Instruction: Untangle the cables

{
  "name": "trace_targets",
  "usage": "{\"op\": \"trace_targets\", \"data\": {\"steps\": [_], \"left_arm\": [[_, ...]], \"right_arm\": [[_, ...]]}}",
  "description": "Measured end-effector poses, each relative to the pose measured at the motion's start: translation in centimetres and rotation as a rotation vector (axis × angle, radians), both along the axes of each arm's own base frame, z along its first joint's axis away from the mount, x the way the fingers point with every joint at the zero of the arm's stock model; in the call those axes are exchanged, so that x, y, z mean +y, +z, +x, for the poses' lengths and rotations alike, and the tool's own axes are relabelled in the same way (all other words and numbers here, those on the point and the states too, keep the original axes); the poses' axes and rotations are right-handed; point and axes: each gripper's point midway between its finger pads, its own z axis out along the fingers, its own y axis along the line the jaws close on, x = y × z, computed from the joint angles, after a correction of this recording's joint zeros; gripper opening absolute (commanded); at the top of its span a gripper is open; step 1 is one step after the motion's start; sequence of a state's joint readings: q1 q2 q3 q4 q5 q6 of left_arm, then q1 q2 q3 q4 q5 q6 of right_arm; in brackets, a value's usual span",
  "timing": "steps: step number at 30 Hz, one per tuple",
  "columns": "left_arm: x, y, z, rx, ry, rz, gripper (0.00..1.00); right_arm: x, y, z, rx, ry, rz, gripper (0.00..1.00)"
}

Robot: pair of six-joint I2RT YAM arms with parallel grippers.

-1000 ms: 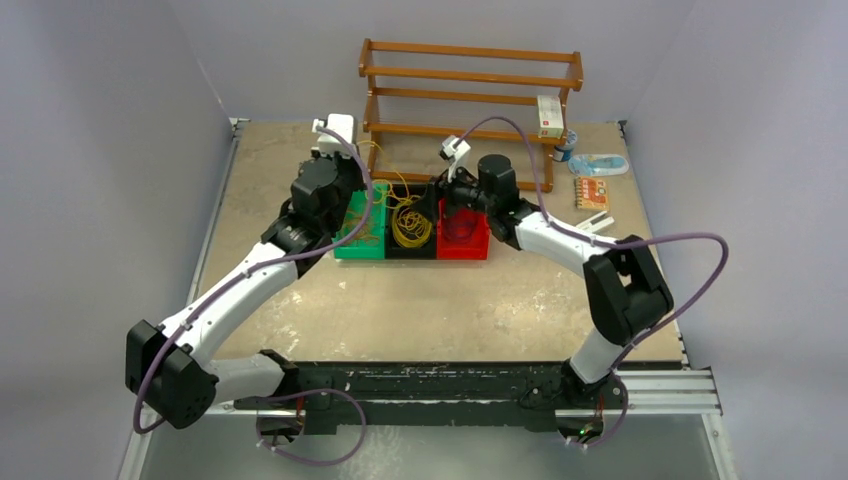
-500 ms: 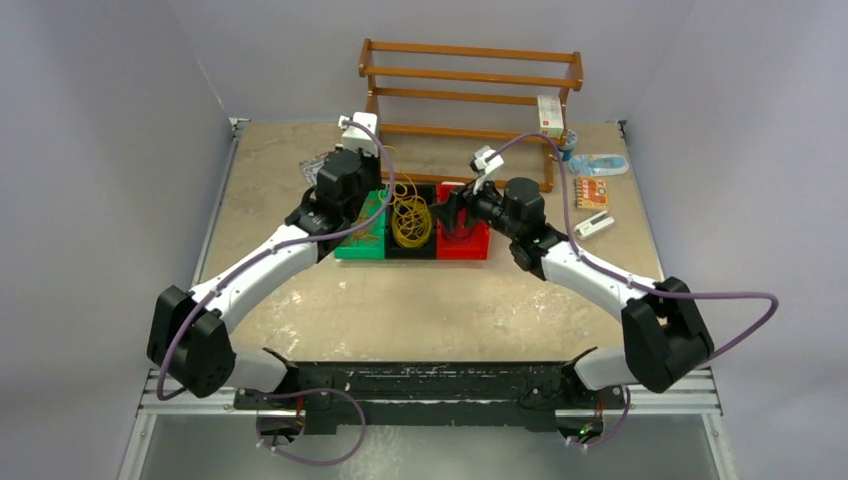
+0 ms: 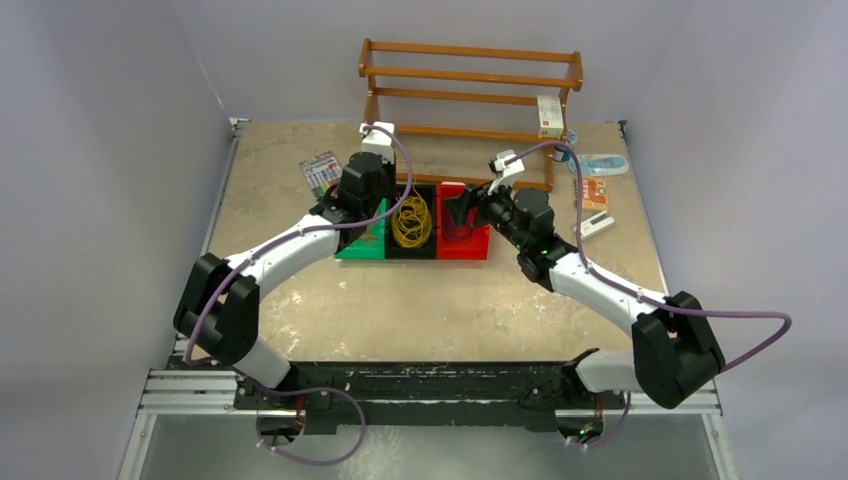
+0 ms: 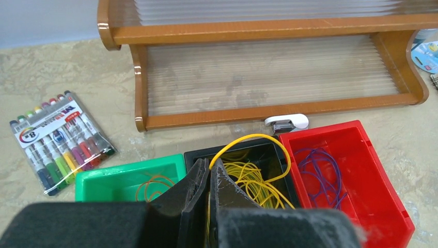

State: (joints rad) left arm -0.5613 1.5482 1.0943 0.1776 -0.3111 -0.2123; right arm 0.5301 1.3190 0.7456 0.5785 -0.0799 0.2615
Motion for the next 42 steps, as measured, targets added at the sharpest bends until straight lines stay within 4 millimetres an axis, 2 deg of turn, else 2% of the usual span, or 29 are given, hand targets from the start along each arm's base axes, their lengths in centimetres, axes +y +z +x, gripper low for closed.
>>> {"op": "trace_targets", "data": {"steps": [8, 16, 23, 29, 37, 42], "left_arm": [[-0.4, -2.9, 0.7, 0.047, 0.012, 0.011, 0.0], [-0.8, -6.5, 1.1, 0.121, 0.03, 0.01, 0.24], [-0.8, -6.7, 1.1, 0.132, 0.041, -0.008, 0.45], [-0.5, -5.3, 0.8, 0.113, 0.051, -0.027, 0.51], [1.2, -0.4, -0.4, 0.028, 0.107, -0.095, 0.51], [3.0, 0.8, -1.2, 0.017, 0.187, -0.112, 0.51]], "right_arm": [[-0.3, 0.1, 0.2, -0.003, -0.019, -0.001, 0.76], [-0.3, 0.0, 0.2, -0.003, -0.018, -0.002, 0.77], [-0.2, 0.0, 0.2, -0.002, -0.018, -0.002, 0.77], [0.6, -0.4, -0.5, 0.01, 0.053, -0.021, 0.74], [3.8, -1.1, -0.5, 0.027, 0.246, -0.083, 0.49], [5.5, -1.3, 0.3, 0.058, 0.309, -0.119, 0.42]]}}
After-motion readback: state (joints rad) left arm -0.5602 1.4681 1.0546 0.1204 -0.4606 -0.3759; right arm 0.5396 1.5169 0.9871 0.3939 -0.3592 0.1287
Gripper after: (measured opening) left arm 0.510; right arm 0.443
